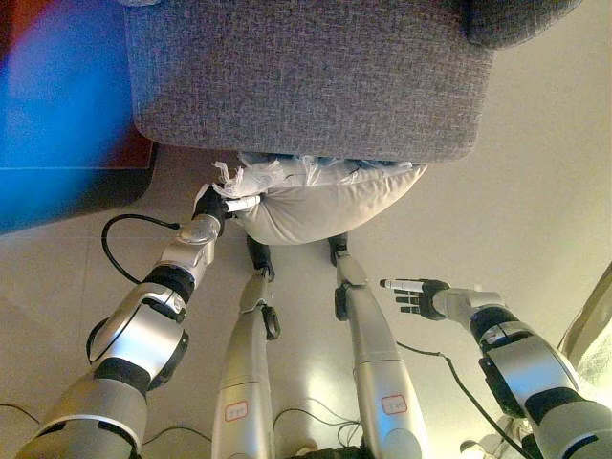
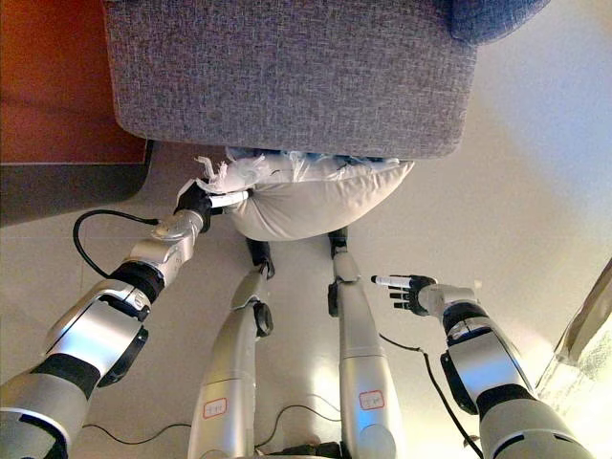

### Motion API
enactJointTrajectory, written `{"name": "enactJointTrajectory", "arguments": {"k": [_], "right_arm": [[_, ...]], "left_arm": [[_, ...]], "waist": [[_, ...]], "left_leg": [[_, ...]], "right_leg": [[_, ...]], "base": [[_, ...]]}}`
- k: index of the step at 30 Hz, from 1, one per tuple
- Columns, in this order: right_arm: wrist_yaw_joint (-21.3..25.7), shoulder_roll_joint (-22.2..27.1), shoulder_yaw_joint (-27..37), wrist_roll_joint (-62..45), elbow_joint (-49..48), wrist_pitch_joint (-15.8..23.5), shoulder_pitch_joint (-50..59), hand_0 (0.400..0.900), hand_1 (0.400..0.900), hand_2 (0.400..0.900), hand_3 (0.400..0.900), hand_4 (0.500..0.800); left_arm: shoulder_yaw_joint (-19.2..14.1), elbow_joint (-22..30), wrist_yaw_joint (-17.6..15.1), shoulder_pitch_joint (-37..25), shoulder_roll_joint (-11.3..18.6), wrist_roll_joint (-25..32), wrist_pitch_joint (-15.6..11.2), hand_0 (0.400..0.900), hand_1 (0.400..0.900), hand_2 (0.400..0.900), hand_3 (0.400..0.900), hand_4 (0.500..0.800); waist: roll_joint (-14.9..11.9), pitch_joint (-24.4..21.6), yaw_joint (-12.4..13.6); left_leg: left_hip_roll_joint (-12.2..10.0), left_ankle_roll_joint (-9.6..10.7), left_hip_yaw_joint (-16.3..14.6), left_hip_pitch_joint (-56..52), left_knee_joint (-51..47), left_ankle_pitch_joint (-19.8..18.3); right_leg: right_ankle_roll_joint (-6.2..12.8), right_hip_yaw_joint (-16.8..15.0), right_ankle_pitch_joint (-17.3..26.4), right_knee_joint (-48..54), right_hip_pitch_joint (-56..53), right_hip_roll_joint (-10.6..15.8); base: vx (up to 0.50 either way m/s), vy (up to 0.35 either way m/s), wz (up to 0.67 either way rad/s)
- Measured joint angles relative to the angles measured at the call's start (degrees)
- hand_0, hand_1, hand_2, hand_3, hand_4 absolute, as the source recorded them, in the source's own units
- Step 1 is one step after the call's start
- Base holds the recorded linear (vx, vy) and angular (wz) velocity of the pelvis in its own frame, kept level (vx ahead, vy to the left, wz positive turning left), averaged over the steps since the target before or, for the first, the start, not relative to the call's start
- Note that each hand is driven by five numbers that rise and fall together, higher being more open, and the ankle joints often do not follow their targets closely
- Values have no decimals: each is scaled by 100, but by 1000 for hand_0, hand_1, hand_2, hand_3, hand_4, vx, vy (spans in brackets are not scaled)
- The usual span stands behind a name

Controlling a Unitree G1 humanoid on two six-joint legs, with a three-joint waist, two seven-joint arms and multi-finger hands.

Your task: Pick up the pillow and put it on the sofa.

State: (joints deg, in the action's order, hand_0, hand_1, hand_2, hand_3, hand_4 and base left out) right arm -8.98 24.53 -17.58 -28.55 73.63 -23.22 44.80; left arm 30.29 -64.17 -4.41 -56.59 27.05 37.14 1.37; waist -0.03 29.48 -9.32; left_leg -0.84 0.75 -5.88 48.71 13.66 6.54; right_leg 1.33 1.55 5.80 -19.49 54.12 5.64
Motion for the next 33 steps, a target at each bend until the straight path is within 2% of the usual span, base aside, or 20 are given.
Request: {"name": "enactJointTrajectory", "arguments": {"k": [9, 14, 19, 23, 25, 29, 33], "right_arm": [[-14, -5, -6, 4, 1, 9, -154, 900, 900, 900, 900, 800], [-52, -28, -3, 10, -3, 7, -382, 900, 900, 900, 900, 800], [-90, -26, 15, 62, -24, 6, -723, 900, 900, 900, 900, 800], [-154, 10, 247, 232, -123, 17, -1054, 900, 900, 900, 900, 800], [-170, 12, 423, 243, -149, 32, -1246, 900, 900, 900, 900, 800], [-284, 156, 731, 452, -151, 138, -1699, 900, 900, 900, 900, 800], [-323, 203, 1058, 690, -155, 164, -2237, 900, 900, 900, 900, 800]], "left_arm": [[81, 74, 101, 172, -97, -24, 278, 400, 400, 400, 400, 500], [83, 163, 284, 506, -101, -140, 392, 400, 400, 400, 400, 500], [174, 249, 488, 793, 16, -393, 645, 400, 400, 400, 400, 500], [173, 427, 675, 1055, 78, -697, 683, 400, 400, 400, 400, 500], [173, 499, 893, 1163, 129, -832, 750, 400, 400, 400, 400, 500], [173, 924, 1314, 1474, 207, -1085, 755, 400, 400, 400, 400, 500], [172, 1446, 1672, 1929, 355, -1455, 761, 400, 400, 400, 400, 500]], "waist": [[0, 1, 7], [4, 2, 6], [49, -14, 23], [276, -113, 36], [413, -124, 97], [791, -412, 179], [951, -735, 174]], "left_leg": [[15, 37, 1, -844, -185, 32], [-6, 57, -9, -1709, -494, 63], [-20, 70, -1, -2667, -921, 108], [-30, 57, 17, -3204, -1240, 137], [-35, 18, 0, -3613, -1434, 168], [-40, 24, 9, -4135, -1756, 147], [-58, 27, 18, -4646, -1829, 3]], "right_leg": [[10, 19, -53, 14, -768, 10], [3, 36, -71, 228, -1586, 3], [11, 108, -82, 569, -2505, -13], [32, 174, -68, 876, -3058, -14], [37, 199, -41, 1062, -3468, -20], [96, 267, -7, 1525, -4081, -37], [121, 369, 12, 2009, -4825, -89]], "base": [[-1, -11, 1], [9, -1, 0], [81, 7, -2], [109, -4, -3], [210, 17, -4], [232, 25, -3], [260, -49, 6]]}}
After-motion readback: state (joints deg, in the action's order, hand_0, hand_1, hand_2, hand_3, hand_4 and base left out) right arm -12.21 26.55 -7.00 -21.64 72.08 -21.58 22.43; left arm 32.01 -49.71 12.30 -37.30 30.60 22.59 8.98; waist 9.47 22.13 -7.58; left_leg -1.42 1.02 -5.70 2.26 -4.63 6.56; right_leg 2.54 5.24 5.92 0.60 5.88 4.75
